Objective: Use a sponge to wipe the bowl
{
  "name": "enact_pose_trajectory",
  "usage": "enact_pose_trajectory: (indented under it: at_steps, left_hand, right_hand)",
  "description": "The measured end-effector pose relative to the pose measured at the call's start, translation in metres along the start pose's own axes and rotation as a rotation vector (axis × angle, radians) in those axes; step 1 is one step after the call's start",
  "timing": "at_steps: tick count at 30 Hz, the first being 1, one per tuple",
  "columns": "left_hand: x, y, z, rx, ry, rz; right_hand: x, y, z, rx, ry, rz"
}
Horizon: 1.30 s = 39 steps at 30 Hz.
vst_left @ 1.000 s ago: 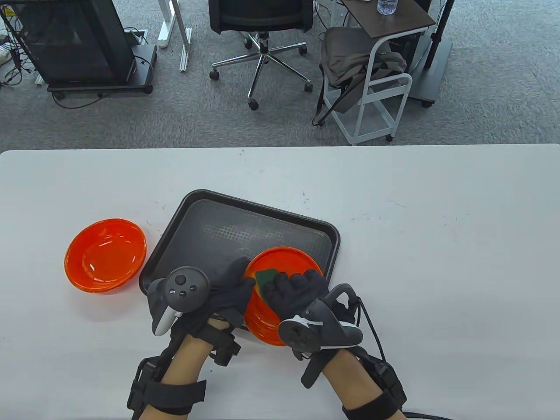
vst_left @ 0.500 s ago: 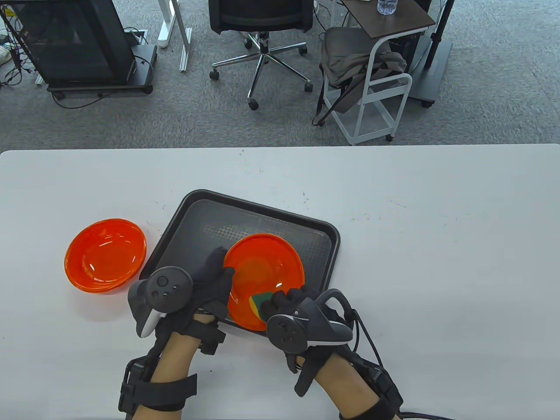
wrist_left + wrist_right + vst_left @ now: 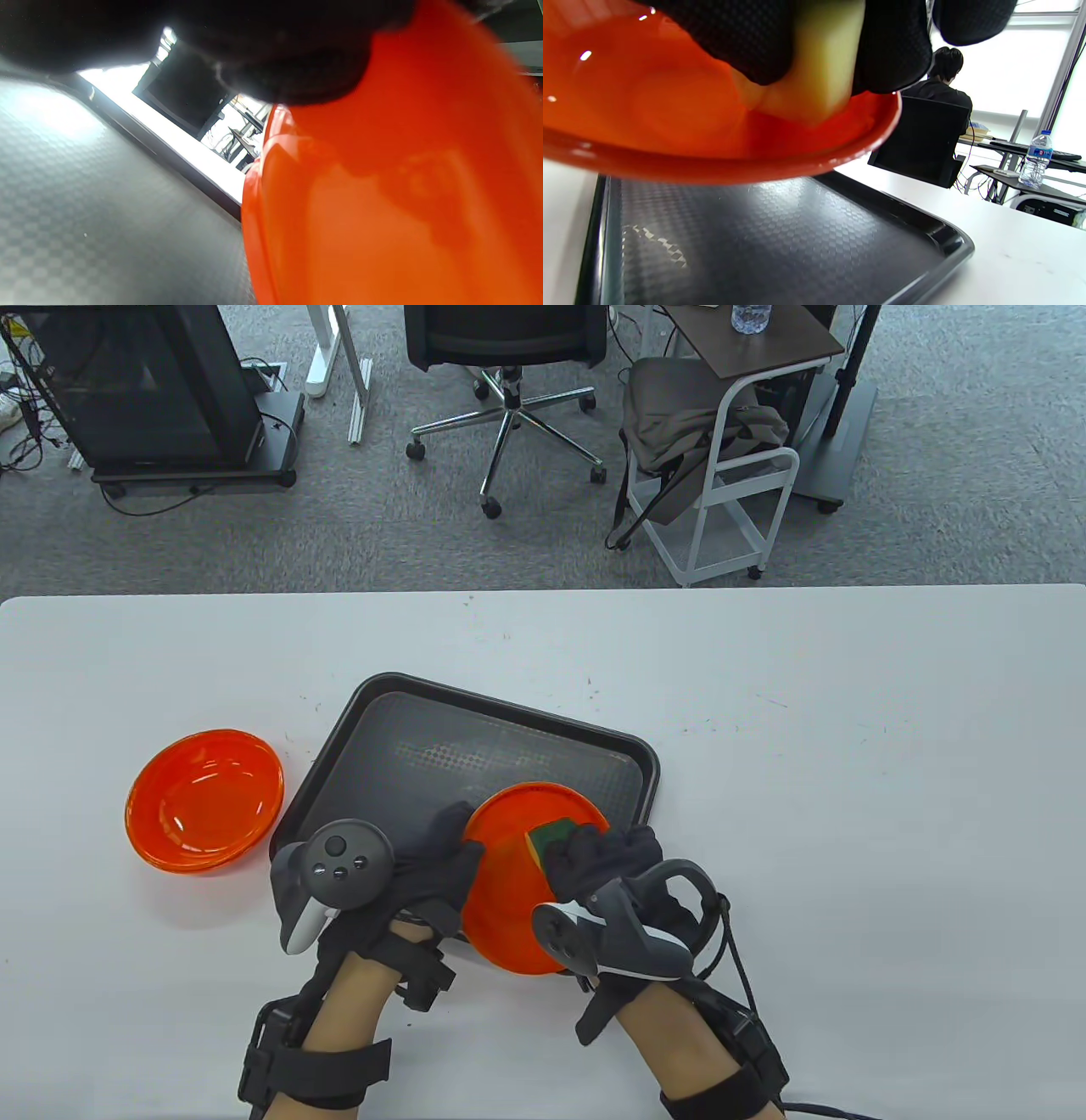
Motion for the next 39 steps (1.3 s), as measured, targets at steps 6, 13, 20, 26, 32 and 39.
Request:
enact_pose_trajectory:
  at_steps: [6,13,20,26,32,39]
  left_hand:
    - [-0.001,0.008,0.006,-0.029,0.024,-0.006]
    - [-0.001,0.012,0.01,-0.032,0.053,0.019]
    - [0.0,0.009,0.008,-0.023,0.053,0.086]
    - [0.002,0.001,0.003,-0.006,0.035,0.136]
    - [0.003,-0.013,-0.007,0.015,0.004,0.179]
    - [0.008,-0.039,-0.025,0.052,-0.041,0.259]
  right_hand:
    - [0.001,0.007,0.005,-0.072,0.045,-0.118]
    - [0.004,0.008,0.006,-0.319,0.122,-0.195]
    - [0.006,0.009,0.014,-0.401,0.219,-0.215]
    - [0.008,0.011,0.024,-0.449,0.284,-0.201]
    - [0.01,0.013,0.033,-0.451,0.332,-0.153]
    - [0.012,0.019,0.038,-0.292,0.32,-0.08]
Point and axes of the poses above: the tracker on the back of each hand, its own z axis roughly to the thumb side, its own x axis roughly from the fingertips to the wrist, y = z × x, the point moved 5 cm from there along -x, roughly from the wrist to the fingertips, and after that the axes turned 3 degrees about -y, right-handed, at the moved point
